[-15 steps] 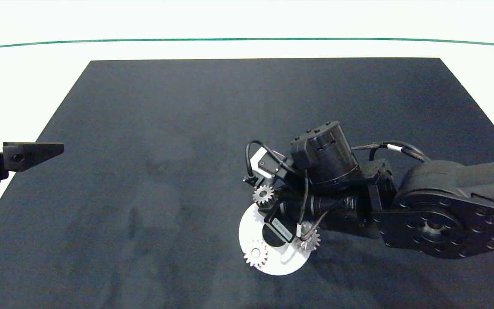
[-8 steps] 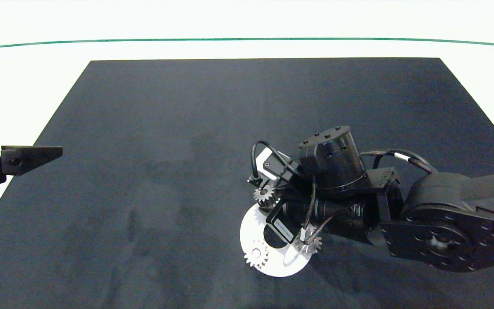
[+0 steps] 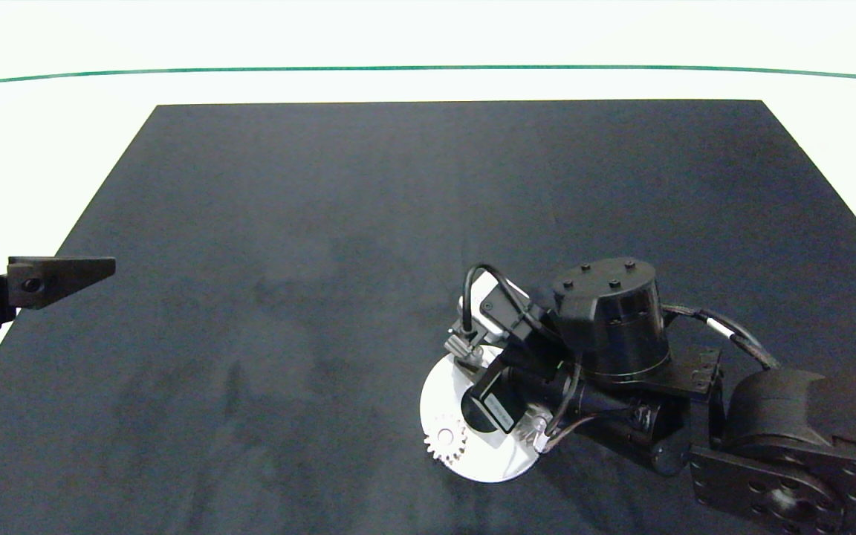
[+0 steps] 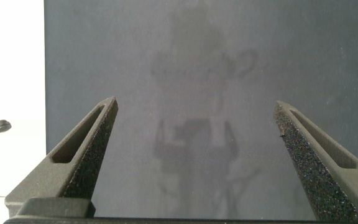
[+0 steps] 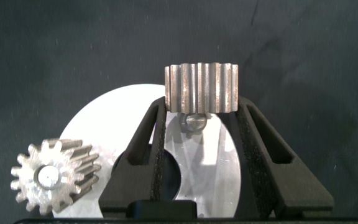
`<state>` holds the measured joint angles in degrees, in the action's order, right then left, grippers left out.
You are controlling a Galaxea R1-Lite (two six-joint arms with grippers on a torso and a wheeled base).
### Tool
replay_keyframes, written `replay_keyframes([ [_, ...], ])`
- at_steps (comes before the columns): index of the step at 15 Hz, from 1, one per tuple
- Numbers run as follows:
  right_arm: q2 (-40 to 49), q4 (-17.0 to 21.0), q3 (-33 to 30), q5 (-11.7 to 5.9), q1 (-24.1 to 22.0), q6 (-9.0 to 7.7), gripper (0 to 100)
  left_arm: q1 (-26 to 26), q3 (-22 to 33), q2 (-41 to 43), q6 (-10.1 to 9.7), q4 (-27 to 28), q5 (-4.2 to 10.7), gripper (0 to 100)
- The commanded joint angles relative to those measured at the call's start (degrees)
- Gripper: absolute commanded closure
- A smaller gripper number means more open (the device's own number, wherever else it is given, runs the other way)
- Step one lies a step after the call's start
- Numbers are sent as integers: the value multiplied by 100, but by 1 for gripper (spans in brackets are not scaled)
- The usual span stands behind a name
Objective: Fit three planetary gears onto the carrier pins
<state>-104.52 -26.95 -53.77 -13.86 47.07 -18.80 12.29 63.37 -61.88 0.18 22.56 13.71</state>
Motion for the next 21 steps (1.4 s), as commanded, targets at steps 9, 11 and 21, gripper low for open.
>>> replay_keyframes([
  [9, 371, -126, 113, -73, 13, -10, 78, 10, 0, -17, -1, 20, 8, 0],
  [11, 424, -126, 113, -117, -13, -19, 78, 2, 0, -17, -1, 20, 8, 0],
  [21, 231, -126, 34, -266, -602, 52, 78, 46, -26, -8, -9, 20, 8, 0],
])
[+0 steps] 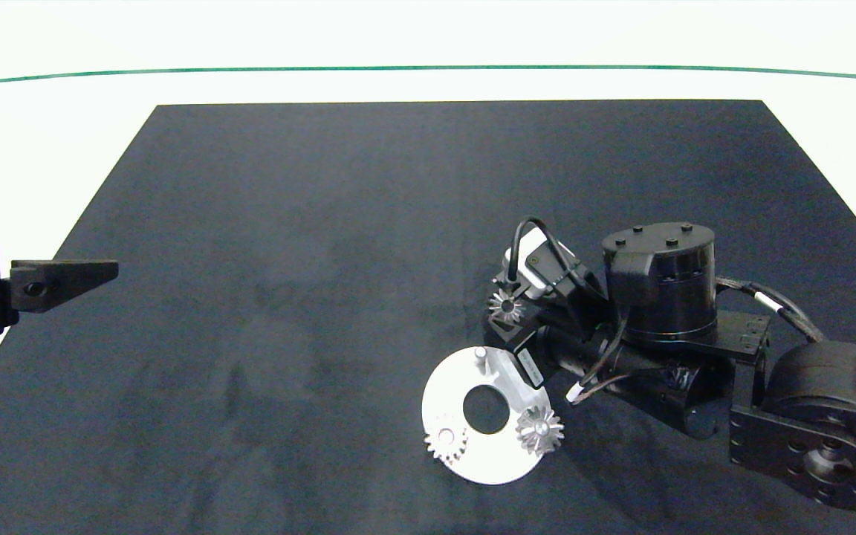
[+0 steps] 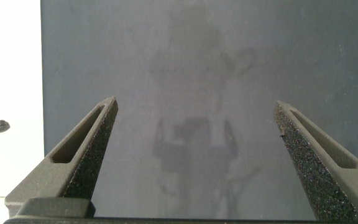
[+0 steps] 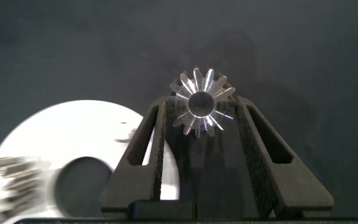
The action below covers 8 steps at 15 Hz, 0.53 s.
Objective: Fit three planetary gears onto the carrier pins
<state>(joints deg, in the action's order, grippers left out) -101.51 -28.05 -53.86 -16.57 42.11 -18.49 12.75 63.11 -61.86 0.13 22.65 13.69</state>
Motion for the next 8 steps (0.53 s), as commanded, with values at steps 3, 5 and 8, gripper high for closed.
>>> replay_keyframes([
  [3, -246, -25, 24, 13, -185, 109, 78, -1, -9, -2, -5, 11, 11, 0],
  [5, -238, -25, 7, 4, -203, 144, 78, -1, -9, -2, 4, 11, 11, 0],
  [8, -202, -201, 7, -13, -229, 144, 78, -1, -9, 7, -5, 11, 11, 0],
])
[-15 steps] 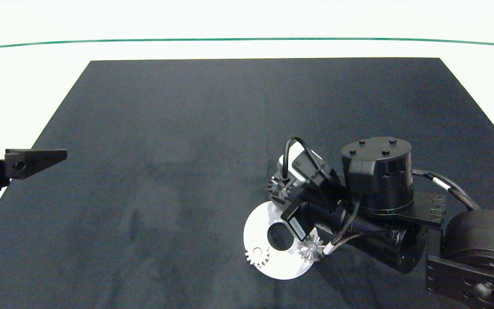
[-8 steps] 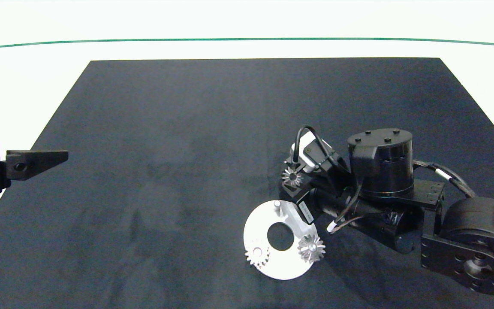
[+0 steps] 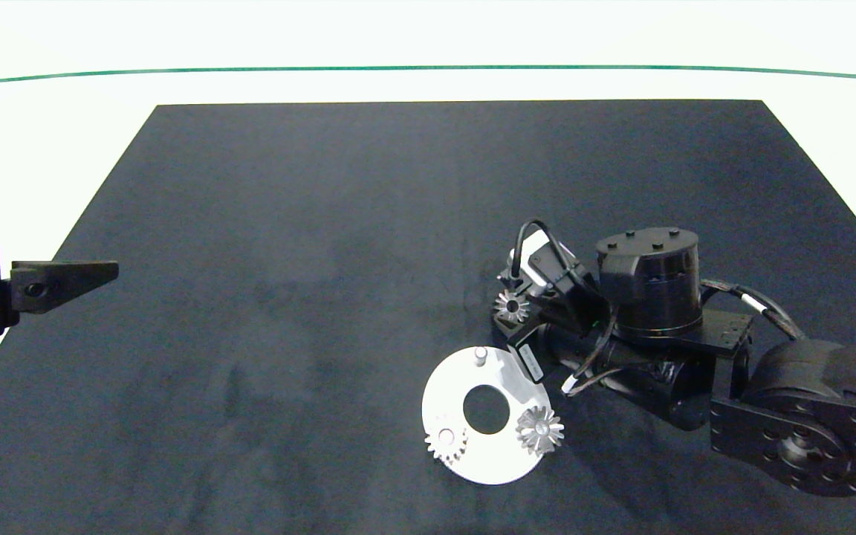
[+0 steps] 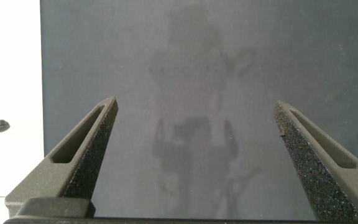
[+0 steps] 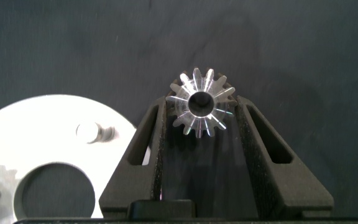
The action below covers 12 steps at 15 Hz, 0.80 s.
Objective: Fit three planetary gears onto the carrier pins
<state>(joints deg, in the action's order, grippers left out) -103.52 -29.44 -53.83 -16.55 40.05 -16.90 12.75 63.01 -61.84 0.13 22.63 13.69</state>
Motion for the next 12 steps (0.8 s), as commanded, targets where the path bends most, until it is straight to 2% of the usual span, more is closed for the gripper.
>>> replay_keyframes([
  [1, 16, -71, 4, -14, -41, -15, 0, -1, 0, 6, -5, 14, 11, 0],
  [7, 69, -88, 13, -14, -41, -7, 0, -1, 0, 6, 4, 14, 11, 0],
  [11, 412, -62, 154, -14, -23, -7, 0, -1, -8, 6, -5, 14, 11, 0],
  [12, 377, -62, 154, 3, -32, 46, 0, 8, -8, 6, 4, 14, 11, 0],
])
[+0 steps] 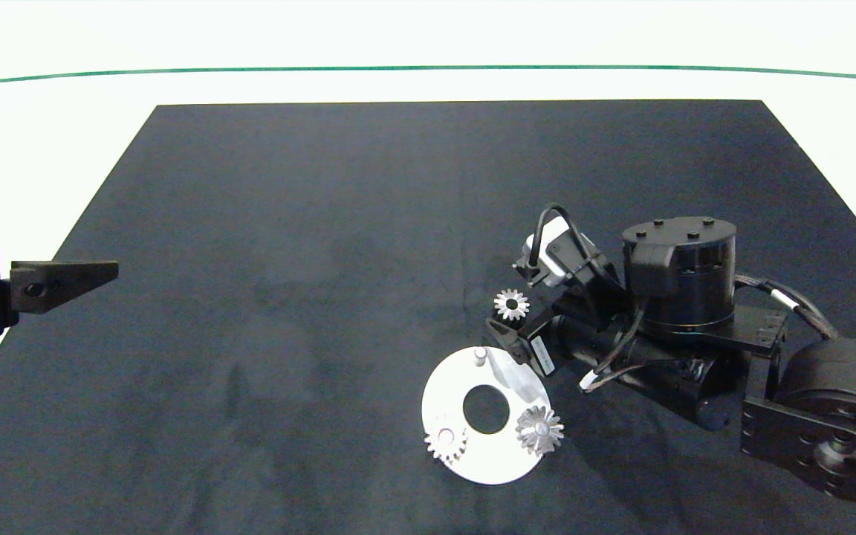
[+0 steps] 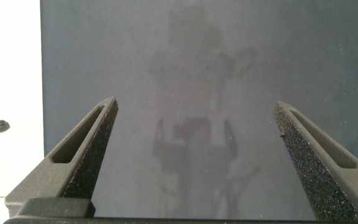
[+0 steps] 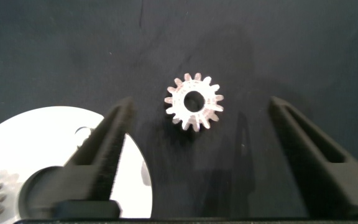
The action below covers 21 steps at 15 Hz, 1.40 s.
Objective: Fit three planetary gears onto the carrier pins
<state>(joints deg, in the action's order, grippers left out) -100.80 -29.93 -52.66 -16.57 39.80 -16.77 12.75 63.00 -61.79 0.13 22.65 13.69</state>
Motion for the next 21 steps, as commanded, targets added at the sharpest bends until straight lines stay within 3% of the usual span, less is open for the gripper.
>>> replay_keyframes([
  [1, 70, -22, 28, -4, -8, 174, 0, 8, -7, 1, -5, 11, 11, 0],
  [4, -247, -92, -42, 48, 28, 552, 0, -1, -33, 9, 4, 11, 11, 0],
  [6, -493, -461, -60, -13, 19, 869, 0, 8, -33, 9, 4, 11, 11, 0],
  [9, -590, -628, -51, -13, -8, 886, 1, 17, -42, 9, 4, 11, 11, 0],
  [21, -572, -602, -25, -22, -78, 851, 27, 34, -51, 18, 4, 3, 11, 0],
])
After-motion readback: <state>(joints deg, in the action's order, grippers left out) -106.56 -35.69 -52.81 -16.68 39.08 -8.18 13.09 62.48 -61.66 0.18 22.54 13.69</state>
